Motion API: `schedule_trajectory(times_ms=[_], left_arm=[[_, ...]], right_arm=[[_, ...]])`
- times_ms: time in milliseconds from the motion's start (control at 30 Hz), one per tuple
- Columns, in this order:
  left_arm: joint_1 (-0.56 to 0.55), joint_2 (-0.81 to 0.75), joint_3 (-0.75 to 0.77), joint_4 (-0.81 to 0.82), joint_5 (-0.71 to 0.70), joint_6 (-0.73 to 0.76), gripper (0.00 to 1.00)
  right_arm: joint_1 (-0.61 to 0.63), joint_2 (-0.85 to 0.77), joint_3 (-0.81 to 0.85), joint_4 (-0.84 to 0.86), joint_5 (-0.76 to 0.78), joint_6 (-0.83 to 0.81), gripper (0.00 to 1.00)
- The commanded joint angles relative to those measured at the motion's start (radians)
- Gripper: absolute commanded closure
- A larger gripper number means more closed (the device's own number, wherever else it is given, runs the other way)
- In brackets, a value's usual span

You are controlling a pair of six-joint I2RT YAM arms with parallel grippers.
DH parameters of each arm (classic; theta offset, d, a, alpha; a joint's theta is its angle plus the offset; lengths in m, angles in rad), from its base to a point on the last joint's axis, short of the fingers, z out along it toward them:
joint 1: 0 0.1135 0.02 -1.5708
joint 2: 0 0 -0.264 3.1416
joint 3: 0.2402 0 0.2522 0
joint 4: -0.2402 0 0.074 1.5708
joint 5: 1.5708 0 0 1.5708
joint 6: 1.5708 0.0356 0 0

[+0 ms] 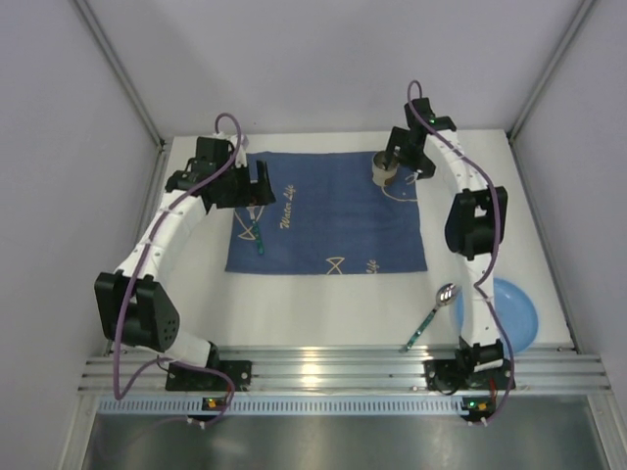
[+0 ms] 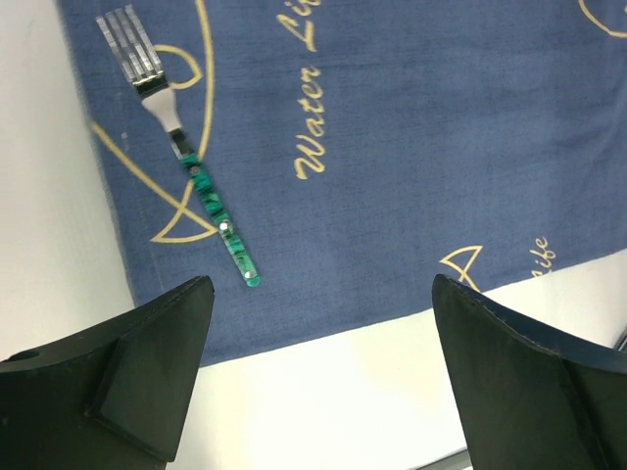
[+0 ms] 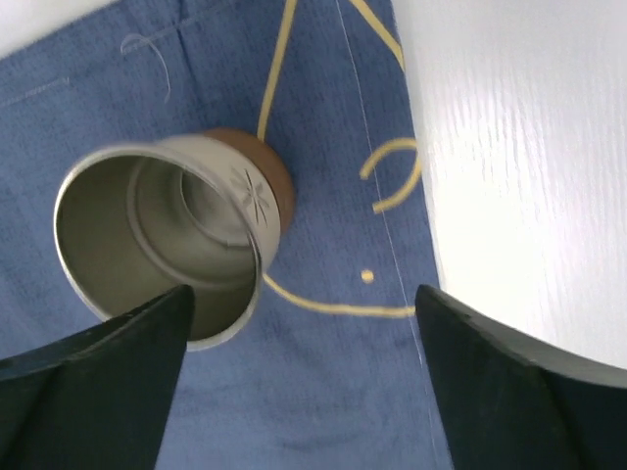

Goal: Set the dinner table for one person

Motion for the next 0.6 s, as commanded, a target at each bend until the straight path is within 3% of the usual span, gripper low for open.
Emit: schedule_trajectory(times_ms=[0,133,200,367,567], left_arm=[[-0.108,0.026,0.064,-0.011,-0.007,0.001,0.01],[-0.257,0.067,0.07,-0.01,-0.09,-0.029,0.02],[-0.306,0.081,0.041,0.013,-0.09,-0.063,0.01],[-0.369,0.067,-0.063,0.124,-0.057,-0.144,0.02],[-0.435,0.064,-0.112,0.168,-0.07,-0.163,0.02]], right_arm=[[-0.002,-0.257,-0.096,0.044,0.04,-0.024,0.01],[-0.002,-0.52,-0.402,0.075,0.037,-0.031,0.0],[-0.004,-0.678,-0.646,0.086,-0.014,-0.013,0.0],[0.022,-0.961,-1.167,0.084,-0.141,0.097,0.0],[0.033,-1.195,-1.46,-0.002,-0.144,0.189,0.0]])
